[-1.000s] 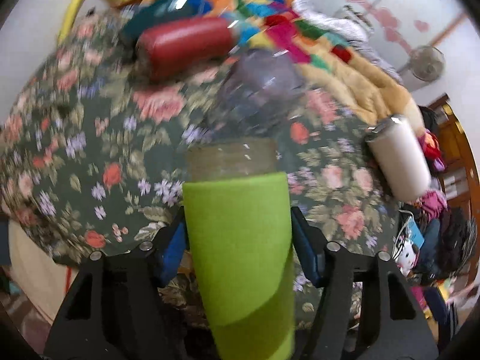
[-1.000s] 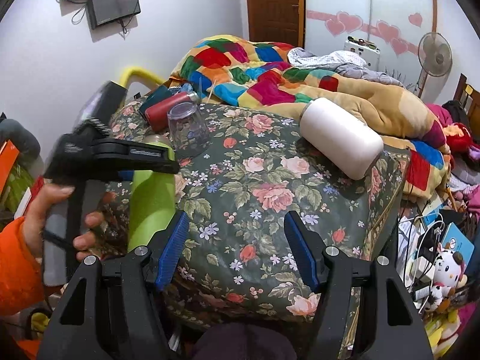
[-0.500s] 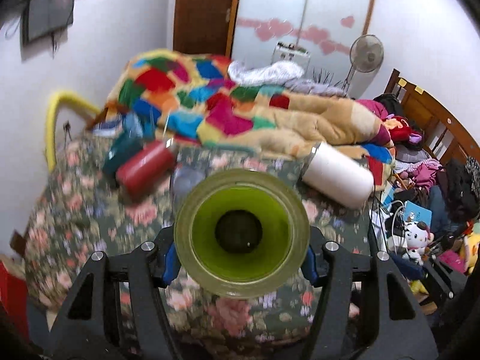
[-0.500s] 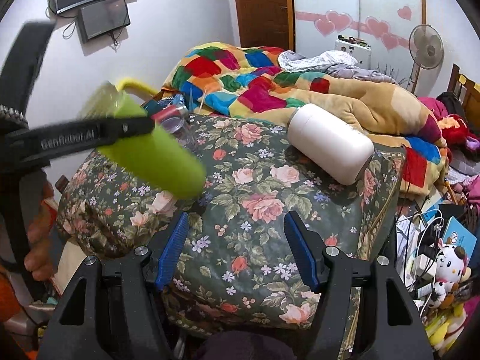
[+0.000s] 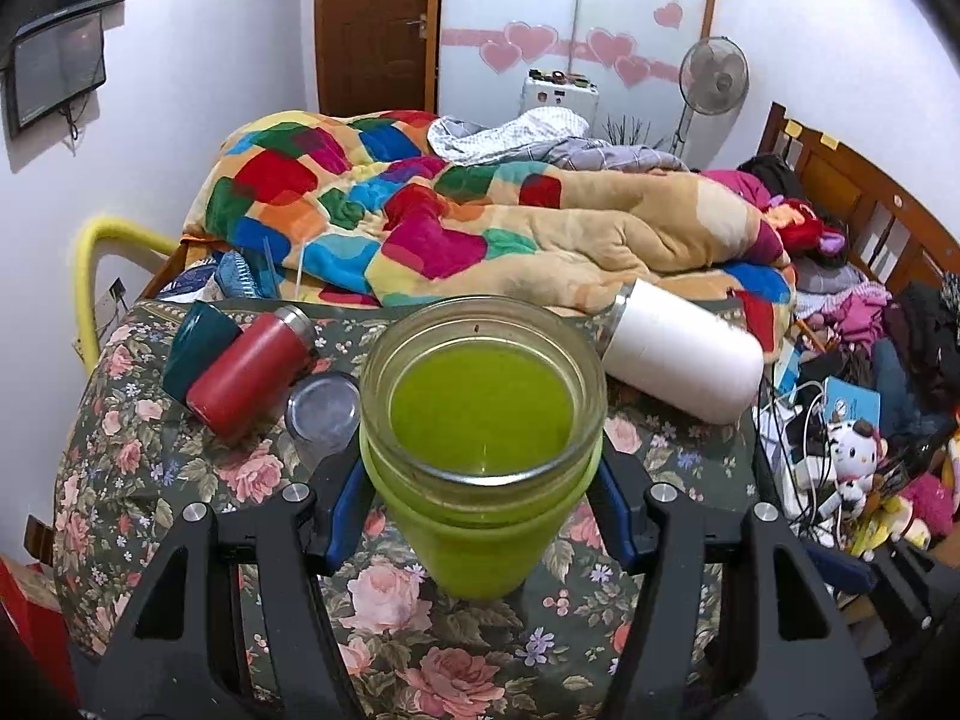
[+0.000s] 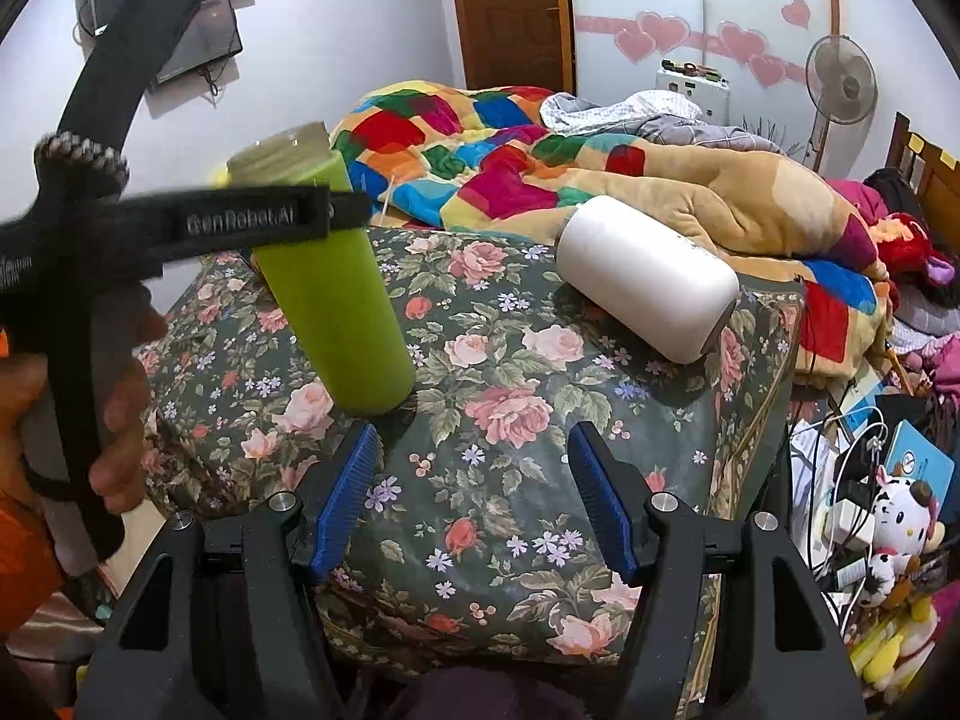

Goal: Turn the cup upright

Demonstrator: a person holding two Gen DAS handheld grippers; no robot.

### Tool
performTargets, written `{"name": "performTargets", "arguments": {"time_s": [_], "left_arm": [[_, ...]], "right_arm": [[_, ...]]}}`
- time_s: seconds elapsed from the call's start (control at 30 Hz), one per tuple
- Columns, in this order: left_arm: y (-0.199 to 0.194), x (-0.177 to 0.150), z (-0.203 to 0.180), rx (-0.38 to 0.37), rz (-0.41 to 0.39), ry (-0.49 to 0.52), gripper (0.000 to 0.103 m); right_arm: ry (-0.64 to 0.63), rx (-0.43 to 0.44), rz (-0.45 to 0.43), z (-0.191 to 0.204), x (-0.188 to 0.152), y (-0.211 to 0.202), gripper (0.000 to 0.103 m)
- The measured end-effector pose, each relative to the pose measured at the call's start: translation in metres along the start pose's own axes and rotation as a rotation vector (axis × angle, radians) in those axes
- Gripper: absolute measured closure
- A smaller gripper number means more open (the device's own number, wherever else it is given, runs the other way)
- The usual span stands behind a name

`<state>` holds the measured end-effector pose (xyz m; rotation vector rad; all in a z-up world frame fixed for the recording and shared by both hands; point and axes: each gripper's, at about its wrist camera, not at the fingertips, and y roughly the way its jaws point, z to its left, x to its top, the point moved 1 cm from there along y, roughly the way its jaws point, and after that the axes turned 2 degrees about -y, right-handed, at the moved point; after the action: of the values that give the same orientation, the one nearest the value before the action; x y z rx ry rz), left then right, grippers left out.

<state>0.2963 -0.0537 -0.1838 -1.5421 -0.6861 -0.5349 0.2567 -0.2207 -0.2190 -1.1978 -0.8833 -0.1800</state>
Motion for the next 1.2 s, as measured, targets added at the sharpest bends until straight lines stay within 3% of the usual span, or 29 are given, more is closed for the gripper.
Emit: {"name": "performTargets", "arguments": {"time_s": [0.4,0.7,0.9,1.07,1.2], "left_arm": [[0.0,-0.012,-0.004,-0.036,0.036,0.031,0.04],[-0.064,-0.009,0.003,-0.086,-0.041,0.071,0.038],[-0.152,-0.009,0.016,-0.111,-0.225,0.094,0.034],[-0.228,-0.019,0.026,-0.089,-0.423,0.107,0.029],[-0.272,-0.03,0.029,-0.08,-0.529,0.108,0.029]], "right_arm": [[-0.004,-0.004,-0.005,0.007,-0.002,-0.005,0.04],[-0.002,-0.023,-0.097,0.015,0.008,-0.046,0.04],[-0.002,-0.038,-0.257,0.029,0.021,-0.104,0.04],[0.004,-0.033,-0.42,0.046,0.03,-0.16,0.04],[0.007,-0.02,-0.549,0.064,0.029,-0.203,0.04]]}}
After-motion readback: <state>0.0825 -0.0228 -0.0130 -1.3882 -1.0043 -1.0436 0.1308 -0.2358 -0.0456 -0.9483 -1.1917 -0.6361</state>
